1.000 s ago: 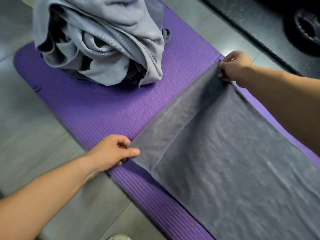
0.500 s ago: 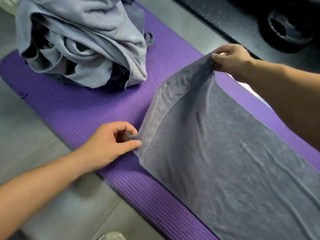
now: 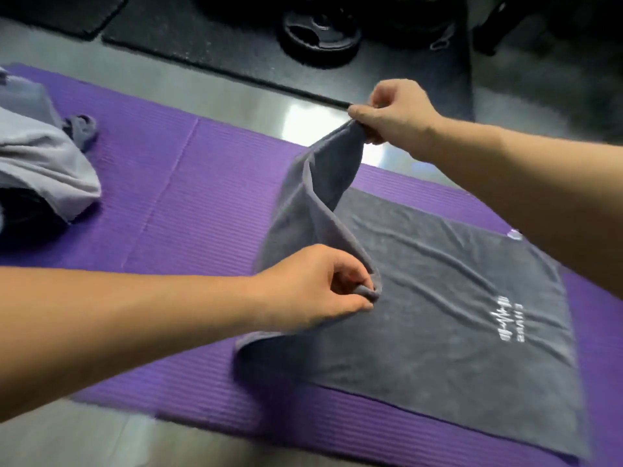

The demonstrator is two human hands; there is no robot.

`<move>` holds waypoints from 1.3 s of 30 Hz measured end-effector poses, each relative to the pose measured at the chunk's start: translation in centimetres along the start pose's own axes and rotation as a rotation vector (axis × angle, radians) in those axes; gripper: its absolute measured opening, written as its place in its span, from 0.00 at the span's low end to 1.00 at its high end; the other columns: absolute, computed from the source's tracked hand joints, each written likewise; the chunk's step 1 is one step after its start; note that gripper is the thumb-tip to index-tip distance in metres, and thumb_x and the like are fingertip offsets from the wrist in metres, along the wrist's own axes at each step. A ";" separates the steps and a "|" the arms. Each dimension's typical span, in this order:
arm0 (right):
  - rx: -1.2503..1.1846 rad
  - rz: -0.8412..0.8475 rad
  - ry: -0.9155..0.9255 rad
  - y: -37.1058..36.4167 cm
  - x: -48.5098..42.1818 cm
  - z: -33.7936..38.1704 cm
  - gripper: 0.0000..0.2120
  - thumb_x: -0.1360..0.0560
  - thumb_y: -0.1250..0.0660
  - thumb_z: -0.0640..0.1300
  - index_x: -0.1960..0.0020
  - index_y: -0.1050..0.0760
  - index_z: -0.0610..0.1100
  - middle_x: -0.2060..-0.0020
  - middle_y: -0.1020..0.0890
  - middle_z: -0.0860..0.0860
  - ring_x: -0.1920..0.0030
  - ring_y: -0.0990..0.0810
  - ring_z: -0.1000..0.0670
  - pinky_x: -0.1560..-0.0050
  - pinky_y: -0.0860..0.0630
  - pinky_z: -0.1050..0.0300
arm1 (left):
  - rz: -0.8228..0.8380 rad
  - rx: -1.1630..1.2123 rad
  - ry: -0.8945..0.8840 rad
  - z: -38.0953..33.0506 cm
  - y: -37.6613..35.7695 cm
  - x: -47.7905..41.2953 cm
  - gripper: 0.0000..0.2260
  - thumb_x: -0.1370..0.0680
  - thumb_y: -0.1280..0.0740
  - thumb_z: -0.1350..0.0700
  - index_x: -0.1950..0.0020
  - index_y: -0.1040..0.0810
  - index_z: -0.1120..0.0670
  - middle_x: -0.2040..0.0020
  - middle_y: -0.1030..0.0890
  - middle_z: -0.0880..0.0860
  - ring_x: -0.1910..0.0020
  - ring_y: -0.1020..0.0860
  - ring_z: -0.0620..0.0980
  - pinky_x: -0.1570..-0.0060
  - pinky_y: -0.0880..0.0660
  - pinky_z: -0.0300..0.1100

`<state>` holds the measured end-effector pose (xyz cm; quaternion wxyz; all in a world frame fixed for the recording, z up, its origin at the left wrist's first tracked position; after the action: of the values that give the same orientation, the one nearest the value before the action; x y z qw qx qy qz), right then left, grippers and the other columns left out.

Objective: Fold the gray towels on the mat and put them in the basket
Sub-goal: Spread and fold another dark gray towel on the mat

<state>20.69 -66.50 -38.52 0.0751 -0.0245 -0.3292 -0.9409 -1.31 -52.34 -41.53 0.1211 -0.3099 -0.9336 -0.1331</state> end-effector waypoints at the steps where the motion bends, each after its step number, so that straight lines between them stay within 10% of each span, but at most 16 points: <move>1: 0.023 -0.029 -0.008 2.2 1.0 -1.5 0.12 0.28 0.25 0.44 0.63 0.27 0.44 0.72 0.24 0.48 0.72 0.20 0.50 0.63 0.17 0.43 | 0.017 0.003 -0.004 -0.9 -2.7 -1.5 0.03 0.24 0.25 0.59 0.55 0.16 0.51 0.67 0.18 0.41 0.68 0.25 0.34 0.64 0.29 0.29; 9: -0.068 -0.174 -0.214 16.7 7.0 -17.5 0.08 0.31 0.37 0.35 0.63 0.23 0.45 0.68 0.22 0.46 0.67 0.21 0.48 0.64 0.16 0.50 | -0.017 0.091 0.023 -2.0 -23.7 -9.1 0.01 0.24 0.25 0.57 0.53 0.14 0.52 0.65 0.19 0.40 0.65 0.26 0.36 0.60 0.28 0.31; 17: -0.123 -0.272 -0.391 23.2 10.2 -31.0 0.19 0.29 0.45 0.32 0.67 0.20 0.47 0.73 0.22 0.55 0.70 0.29 0.55 0.78 0.37 0.68 | 0.049 -0.048 0.056 -1.8 -34.4 -12.5 0.01 0.25 0.25 0.52 0.54 0.14 0.48 0.65 0.22 0.35 0.65 0.24 0.36 0.60 0.31 0.28; 27: -0.160 -0.313 -0.461 24.6 13.7 -41.7 0.20 0.26 0.44 0.32 0.47 0.16 0.45 0.54 0.17 0.48 0.54 0.21 0.54 0.67 0.30 0.76 | 0.148 -0.205 -0.024 -1.0 -42.6 -14.9 0.05 0.25 0.28 0.47 0.53 0.17 0.46 0.59 0.21 0.44 0.62 0.26 0.37 0.55 0.23 0.42; 39: -0.012 -0.258 -0.455 24.3 14.7 -46.5 0.17 0.25 0.43 0.35 0.47 0.21 0.51 0.46 0.20 0.52 0.46 0.22 0.53 0.50 0.30 0.66 | 0.176 -0.332 -0.007 1.5 -46.2 -17.0 0.06 0.23 0.32 0.45 0.50 0.18 0.44 0.59 0.28 0.39 0.54 0.25 0.40 0.51 0.25 0.41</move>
<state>10.13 -116.10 -58.52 -0.1219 -0.1939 -0.3325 -0.9149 -16.55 -96.79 -56.22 0.0761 -0.4066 -0.8684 -0.2733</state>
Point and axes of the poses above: each hand's wrist, its own x-axis away from the middle knuckle, its own y-axis out of the back of the hand, z = x × y, the point moved 3 cm from there along -x, towards the middle knuckle
